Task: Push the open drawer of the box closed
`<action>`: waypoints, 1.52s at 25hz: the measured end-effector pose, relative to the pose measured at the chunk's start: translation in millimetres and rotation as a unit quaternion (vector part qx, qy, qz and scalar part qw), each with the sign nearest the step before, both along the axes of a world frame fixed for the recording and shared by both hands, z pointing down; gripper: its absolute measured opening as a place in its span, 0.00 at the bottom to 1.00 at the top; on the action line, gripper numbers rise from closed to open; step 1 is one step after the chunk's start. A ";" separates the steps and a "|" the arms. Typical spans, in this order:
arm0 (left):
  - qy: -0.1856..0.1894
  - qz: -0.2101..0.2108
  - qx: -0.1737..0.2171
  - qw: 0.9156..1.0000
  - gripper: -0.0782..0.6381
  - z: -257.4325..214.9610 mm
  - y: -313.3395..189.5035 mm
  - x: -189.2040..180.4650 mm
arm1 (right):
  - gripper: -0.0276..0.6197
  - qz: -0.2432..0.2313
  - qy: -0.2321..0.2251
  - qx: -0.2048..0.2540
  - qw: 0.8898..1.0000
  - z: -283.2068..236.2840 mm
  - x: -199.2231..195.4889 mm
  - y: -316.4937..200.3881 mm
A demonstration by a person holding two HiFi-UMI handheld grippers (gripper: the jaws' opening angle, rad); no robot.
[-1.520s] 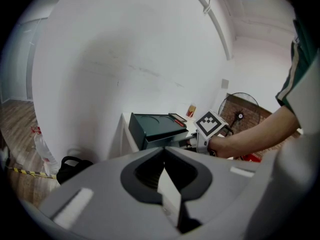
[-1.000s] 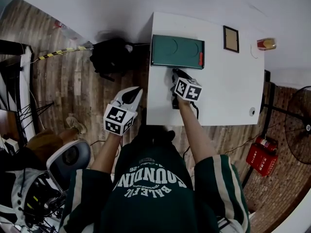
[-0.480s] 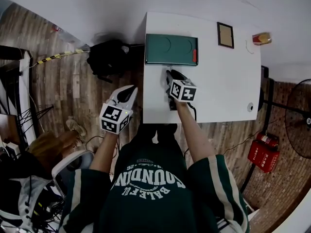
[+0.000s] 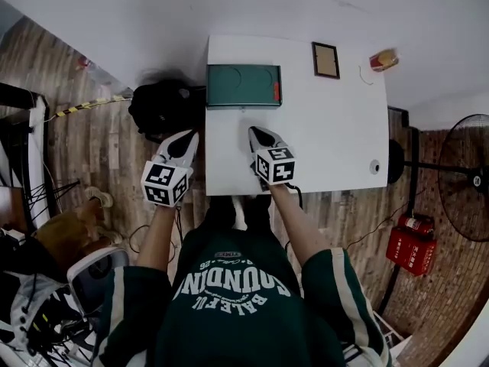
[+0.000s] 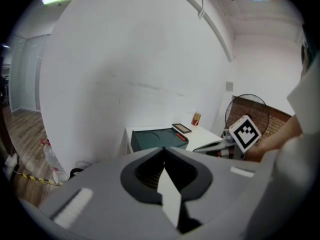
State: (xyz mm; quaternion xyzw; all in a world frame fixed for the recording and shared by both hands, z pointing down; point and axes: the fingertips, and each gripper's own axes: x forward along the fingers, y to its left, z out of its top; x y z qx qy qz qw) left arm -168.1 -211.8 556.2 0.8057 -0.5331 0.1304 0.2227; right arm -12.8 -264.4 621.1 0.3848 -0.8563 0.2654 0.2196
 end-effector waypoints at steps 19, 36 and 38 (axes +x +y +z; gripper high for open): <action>-0.016 -0.027 0.082 0.996 0.18 -80.7 -14.4 59.9 | 0.05 0.004 -0.053 0.201 0.978 -165.3 84.7 -2.8; -0.012 -0.019 0.103 0.994 0.18 -98.2 -15.0 94.4 | 0.05 0.006 -0.054 0.230 0.972 -182.2 111.5 11.0; -0.010 -0.021 0.107 0.994 0.18 -99.8 -15.5 92.9 | 0.05 0.006 -0.055 0.229 0.972 -181.6 110.7 10.7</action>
